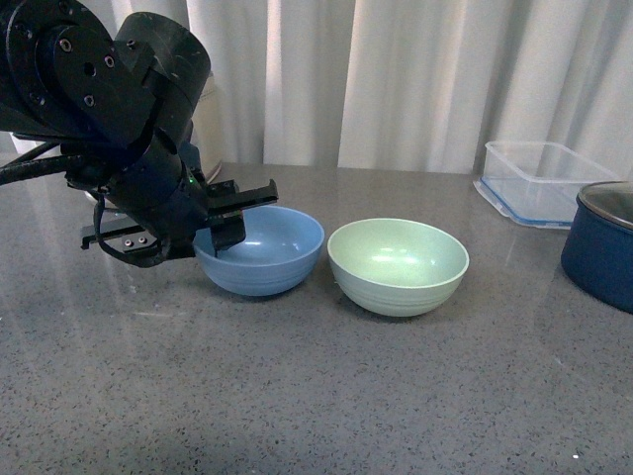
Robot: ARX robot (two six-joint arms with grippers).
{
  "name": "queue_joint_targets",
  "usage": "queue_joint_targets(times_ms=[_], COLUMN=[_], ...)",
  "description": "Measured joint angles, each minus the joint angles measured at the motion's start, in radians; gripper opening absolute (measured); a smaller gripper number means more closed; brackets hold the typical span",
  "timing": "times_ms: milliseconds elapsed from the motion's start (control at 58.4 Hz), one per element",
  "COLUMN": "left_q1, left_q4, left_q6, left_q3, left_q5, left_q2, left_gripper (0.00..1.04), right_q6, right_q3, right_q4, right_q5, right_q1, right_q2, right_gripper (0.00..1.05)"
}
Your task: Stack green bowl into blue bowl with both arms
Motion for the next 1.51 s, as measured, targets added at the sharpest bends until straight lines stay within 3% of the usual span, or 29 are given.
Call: queue_joint_targets(times_ms=[240, 342, 702, 942, 976, 1061, 1130, 1438, 1507], left_q1=[-0.002, -0.002, -0.068, -0.077, -0.071, -0.037, -0.002, 0.093, 0.114], left_q4=[0.0, 0.009, 0.144, 0.149, 0.216, 0.654, 0.815, 0.875, 0.875], left_q6=[-0.005, 0.005, 0.222, 0.276, 0.299, 0.358, 0.376, 0.392, 0.394], left_q3=[-0.016, -0.076, -0.573, -0.634, -0.66, -0.86, -0.972, -1.212, -1.258], left_q5=[0.005, -0.015, -0.256, -0.264, -0.233, -0.103, -0.076, 0.017, 0.033], left_q2=[-0.037, -0.144, -0.712, -0.763, -0.764, -0.814, -0.868, -1.055, -1.112], left_gripper=[0.76, 0.99, 0.98, 0.98, 0.95, 0.75, 0.61, 0.06, 0.04], right_q6=[0.0, 0.0, 0.0, 0.0, 0.0, 0.0, 0.0, 0.0, 0.0], right_q3=[0.0, 0.0, 0.0, 0.0, 0.0, 0.0, 0.0, 0.0, 0.0], right_q4=[0.0, 0.0, 0.0, 0.0, 0.0, 0.0, 0.0, 0.0, 0.0], right_q5=[0.0, 0.0, 0.0, 0.0, 0.0, 0.0, 0.0, 0.0, 0.0], right_q1=[0.0, 0.0, 0.0, 0.0, 0.0, 0.0, 0.0, 0.0, 0.0], right_q2=[0.0, 0.0, 0.0, 0.0, 0.0, 0.0, 0.0, 0.0, 0.0], right_gripper=[0.95, 0.95, 0.95, 0.95, 0.95, 0.95, 0.95, 0.95, 0.95])
